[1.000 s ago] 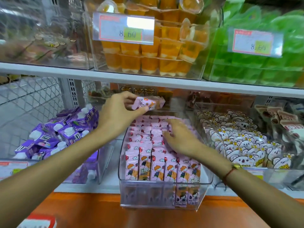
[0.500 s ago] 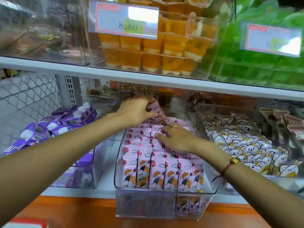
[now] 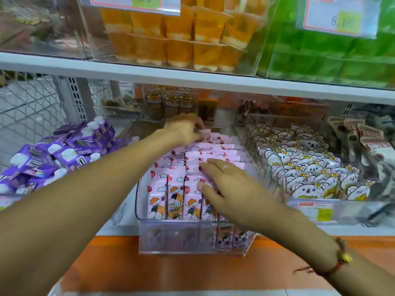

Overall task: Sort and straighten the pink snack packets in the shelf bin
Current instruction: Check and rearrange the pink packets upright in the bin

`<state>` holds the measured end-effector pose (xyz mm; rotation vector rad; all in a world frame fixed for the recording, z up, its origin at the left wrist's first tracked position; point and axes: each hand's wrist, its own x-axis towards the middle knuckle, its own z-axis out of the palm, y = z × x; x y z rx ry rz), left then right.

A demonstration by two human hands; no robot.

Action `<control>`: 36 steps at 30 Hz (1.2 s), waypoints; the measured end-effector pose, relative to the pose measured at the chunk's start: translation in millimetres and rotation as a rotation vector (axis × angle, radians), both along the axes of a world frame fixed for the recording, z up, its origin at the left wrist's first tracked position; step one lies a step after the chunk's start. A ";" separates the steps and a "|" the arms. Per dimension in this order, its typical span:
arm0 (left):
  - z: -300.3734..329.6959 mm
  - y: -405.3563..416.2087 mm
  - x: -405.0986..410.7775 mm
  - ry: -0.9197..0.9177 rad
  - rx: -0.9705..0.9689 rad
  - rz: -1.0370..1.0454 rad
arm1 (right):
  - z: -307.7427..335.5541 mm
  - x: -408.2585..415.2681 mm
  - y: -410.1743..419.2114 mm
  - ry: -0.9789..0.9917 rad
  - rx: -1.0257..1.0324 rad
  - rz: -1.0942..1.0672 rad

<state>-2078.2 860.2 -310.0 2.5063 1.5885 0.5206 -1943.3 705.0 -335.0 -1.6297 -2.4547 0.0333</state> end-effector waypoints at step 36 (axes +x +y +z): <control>10.2 -149.6 -39.7 -1.537 -0.129 0.193 | -5.7 1.4 -30.5 0.368 0.303 0.041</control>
